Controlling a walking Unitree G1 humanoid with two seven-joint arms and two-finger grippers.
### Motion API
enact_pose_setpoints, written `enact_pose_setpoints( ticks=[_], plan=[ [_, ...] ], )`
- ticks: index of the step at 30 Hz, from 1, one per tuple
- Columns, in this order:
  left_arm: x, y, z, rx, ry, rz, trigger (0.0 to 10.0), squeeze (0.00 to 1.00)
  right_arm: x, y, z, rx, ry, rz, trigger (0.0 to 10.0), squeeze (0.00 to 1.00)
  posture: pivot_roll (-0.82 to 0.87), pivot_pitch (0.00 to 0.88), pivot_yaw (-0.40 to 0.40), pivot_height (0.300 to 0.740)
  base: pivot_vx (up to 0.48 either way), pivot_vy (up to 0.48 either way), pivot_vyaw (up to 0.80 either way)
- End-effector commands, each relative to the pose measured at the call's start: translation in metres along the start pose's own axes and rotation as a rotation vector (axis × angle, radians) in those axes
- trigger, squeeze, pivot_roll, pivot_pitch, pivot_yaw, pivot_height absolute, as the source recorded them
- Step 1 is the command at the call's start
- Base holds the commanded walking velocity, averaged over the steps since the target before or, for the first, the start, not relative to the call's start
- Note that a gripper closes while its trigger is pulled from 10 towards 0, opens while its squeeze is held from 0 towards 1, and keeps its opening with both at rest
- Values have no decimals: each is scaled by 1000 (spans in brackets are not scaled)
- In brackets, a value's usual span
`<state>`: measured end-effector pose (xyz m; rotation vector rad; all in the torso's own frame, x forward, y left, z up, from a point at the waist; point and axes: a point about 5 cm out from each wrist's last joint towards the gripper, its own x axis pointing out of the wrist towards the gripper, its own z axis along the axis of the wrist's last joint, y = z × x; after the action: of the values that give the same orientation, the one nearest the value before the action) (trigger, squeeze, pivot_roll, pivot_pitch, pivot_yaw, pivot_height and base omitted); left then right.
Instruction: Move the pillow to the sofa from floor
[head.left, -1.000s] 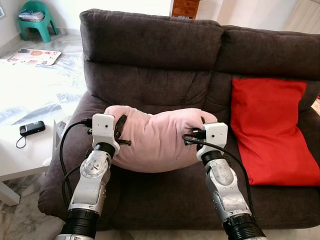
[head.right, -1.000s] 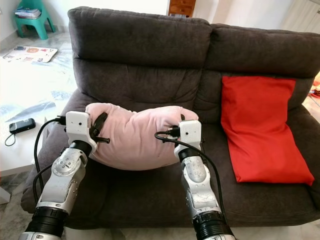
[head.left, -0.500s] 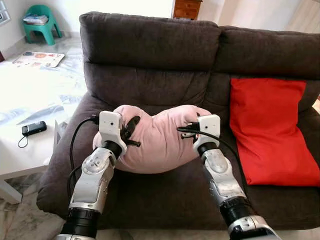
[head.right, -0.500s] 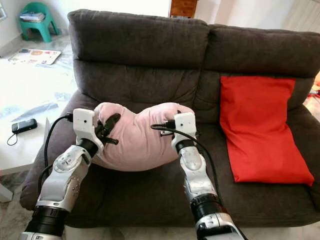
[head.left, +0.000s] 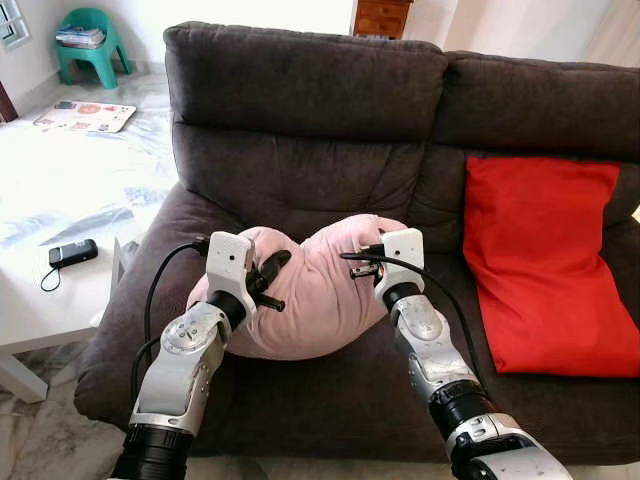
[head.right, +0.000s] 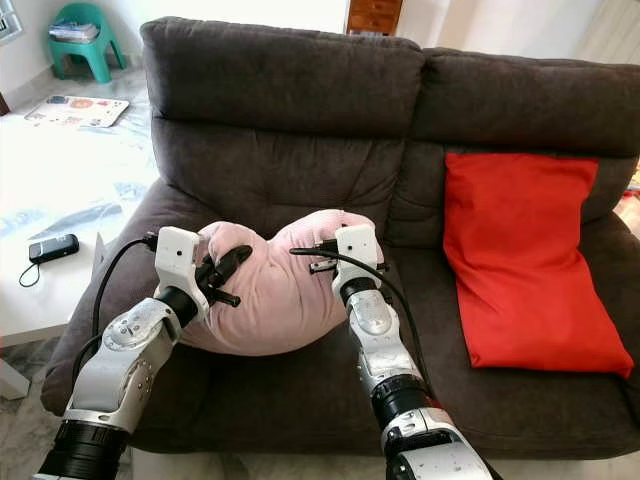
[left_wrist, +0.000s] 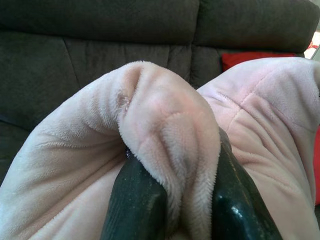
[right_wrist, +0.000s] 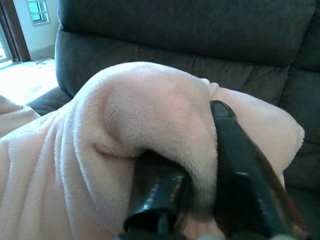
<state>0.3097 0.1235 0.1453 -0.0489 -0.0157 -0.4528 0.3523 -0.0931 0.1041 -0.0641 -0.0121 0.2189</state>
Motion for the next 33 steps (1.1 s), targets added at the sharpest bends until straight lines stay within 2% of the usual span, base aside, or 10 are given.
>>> enact_pose_setpoints(
  ticks=[1,5,15,19,33],
  plan=[
    [12,-32,17,12,-68,-158,10000,0,10,22,22,-34,-98,101,10000,1000,36,10,-96,740,0,0,0],
    [12,-30,16,13,-65,-141,10000,0,10,21,21,-37,-97,98,10000,1000,36,10,-97,740,0,0,0],
    [11,-14,8,2,-56,-17,10000,0,11,18,21,-42,-101,87,10000,1000,37,14,-100,740,0,0,0],
    [11,-4,4,-10,-49,77,10000,0,10,17,19,-52,-88,78,10000,1000,36,16,-102,740,0,0,0],
    [8,11,-1,-24,-47,198,10000,0,10,13,17,-51,-89,72,10000,1000,34,17,-107,740,0,0,0]
  ],
)
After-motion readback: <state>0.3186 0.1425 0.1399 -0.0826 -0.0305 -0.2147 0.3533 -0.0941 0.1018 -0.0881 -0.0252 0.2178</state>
